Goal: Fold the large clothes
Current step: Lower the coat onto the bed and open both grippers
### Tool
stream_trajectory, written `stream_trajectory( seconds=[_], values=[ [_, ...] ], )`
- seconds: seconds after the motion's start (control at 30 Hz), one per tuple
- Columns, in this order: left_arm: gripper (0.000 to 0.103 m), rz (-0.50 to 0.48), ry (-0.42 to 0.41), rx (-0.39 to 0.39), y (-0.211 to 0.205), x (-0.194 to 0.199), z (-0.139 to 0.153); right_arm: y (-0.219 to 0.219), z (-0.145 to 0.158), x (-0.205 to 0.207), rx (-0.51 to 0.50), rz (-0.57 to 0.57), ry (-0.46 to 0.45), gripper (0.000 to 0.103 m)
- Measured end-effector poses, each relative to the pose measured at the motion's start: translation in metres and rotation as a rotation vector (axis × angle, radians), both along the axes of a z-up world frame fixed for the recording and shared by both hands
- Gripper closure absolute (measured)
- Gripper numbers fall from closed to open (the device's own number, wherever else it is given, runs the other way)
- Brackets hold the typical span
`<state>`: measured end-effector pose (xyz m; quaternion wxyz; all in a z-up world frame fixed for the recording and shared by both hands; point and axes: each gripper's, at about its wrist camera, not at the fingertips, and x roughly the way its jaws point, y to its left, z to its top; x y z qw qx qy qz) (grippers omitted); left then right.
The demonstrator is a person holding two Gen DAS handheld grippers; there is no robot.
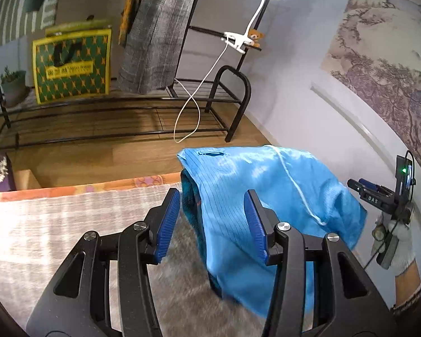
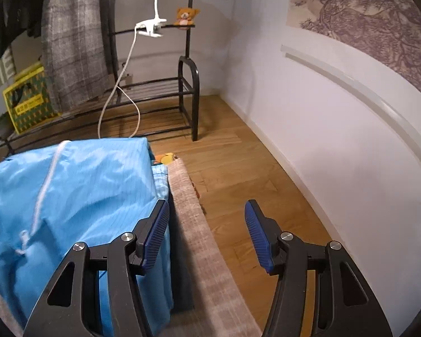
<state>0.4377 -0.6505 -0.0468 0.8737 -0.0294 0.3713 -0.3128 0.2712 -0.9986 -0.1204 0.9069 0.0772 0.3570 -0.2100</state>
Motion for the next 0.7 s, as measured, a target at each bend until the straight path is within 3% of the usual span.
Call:
stream_trajectory(
  seconds=[0.37,0.7],
  values=[
    [0.055,-0.003,-0.063,-0.017,0.077,-0.095,0.090,0.049,0.077,-0.057,-0.017,0.054,-0.070,0.048],
    [0.055,-0.010,-0.141,-0.069,0.157,-0.202,0.175,0.117,0.174,-0.168,-0.058,0.076,-0.182,0.047]
  ],
)
